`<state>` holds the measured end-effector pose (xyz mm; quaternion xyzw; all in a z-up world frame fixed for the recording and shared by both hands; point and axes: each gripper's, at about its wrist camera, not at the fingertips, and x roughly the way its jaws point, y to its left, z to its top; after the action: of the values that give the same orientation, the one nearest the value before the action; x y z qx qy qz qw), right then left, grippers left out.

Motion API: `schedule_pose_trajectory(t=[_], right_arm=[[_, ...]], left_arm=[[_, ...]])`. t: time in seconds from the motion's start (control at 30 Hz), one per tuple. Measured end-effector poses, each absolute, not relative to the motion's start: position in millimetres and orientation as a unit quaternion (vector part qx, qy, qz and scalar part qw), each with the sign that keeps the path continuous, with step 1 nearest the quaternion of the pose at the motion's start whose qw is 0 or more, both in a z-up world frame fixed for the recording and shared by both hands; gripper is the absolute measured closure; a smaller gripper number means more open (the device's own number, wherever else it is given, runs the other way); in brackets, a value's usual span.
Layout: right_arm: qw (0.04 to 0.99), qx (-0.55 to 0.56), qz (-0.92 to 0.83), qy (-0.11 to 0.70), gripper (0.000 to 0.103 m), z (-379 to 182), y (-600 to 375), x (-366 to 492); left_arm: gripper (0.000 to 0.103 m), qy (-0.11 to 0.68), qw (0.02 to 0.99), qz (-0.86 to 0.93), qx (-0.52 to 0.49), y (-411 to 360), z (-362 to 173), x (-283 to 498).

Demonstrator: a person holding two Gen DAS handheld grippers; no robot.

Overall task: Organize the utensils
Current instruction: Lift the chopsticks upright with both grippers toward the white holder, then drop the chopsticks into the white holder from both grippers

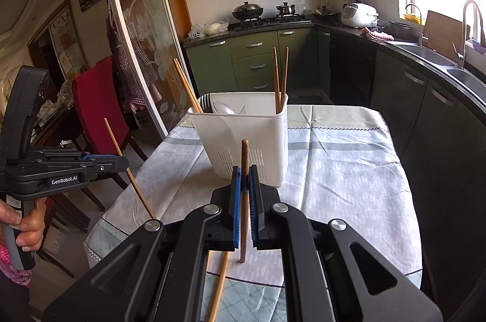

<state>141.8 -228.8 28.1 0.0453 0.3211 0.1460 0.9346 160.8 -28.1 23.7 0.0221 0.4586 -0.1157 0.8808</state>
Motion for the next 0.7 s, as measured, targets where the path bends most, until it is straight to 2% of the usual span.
schedule_pose_trajectory(t=[0.5, 0.7], right_arm=[[0.935, 0.041, 0.146, 0.32, 0.097, 29.7, -229.0, 140.6], [0.939, 0.044, 0.154, 0.306, 0.097, 47.7, -232.1, 140.8]], left_arm=[[0.098, 0.443, 0.887, -0.126, 0.026, -32.2, 33.6, 156.8], [0.098, 0.429, 0.893, -0.133, 0.032, -37.9, 50.0, 154.4]])
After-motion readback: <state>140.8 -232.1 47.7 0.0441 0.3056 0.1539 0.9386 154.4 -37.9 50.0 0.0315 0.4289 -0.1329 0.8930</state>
